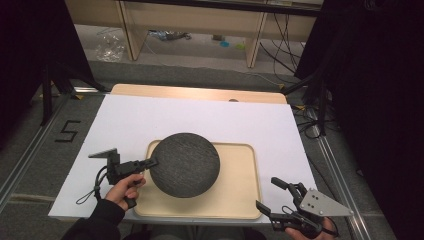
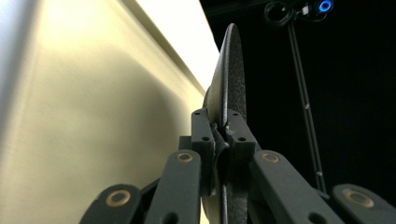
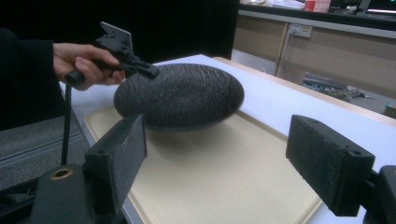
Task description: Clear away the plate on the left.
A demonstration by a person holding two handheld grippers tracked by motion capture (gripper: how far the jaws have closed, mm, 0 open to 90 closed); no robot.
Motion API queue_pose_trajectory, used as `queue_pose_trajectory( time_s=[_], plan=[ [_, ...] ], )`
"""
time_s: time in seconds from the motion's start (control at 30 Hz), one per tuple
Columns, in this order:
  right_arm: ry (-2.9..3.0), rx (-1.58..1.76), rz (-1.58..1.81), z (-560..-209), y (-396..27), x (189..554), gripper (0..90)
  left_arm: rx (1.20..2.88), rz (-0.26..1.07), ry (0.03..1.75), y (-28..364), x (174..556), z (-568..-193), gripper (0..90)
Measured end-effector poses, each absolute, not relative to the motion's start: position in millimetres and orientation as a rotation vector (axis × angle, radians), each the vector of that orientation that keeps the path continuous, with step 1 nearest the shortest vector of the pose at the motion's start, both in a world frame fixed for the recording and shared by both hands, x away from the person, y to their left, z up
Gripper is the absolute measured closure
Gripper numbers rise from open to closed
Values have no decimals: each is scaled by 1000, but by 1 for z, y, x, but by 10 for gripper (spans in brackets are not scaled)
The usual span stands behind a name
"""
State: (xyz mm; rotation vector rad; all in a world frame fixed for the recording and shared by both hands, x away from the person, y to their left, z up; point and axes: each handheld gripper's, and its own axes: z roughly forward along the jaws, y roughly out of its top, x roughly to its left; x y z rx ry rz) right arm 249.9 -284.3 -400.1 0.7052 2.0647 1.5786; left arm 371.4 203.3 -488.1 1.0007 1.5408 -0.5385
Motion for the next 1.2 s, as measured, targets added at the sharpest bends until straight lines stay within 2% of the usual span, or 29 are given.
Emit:
queue_pose_trajectory(
  time_s=[0.4, 0.7, 0.83, 1.03, 1.13, 1.2],
  plan=[
    [2056, 685, 1578, -399, -286, 250, 215, 1139, -574, 1544, 173, 371, -495, 832],
    [2064, 683, 1574, -400, -285, 249, 214, 1333, -524, 1546, 157, 367, -500, 859],
    [2062, 682, 1576, -400, -286, 249, 215, 1353, -530, 1531, 154, 367, -500, 858],
    [2060, 692, 1574, -400, -286, 248, 215, 1397, -507, 1542, 154, 367, -499, 841],
    [2068, 696, 1566, -400, -287, 248, 215, 1462, -501, 1530, 154, 367, -499, 822],
    [2066, 688, 1571, -400, -286, 249, 216, 1522, -453, 1488, 154, 368, -501, 807]
  ],
)
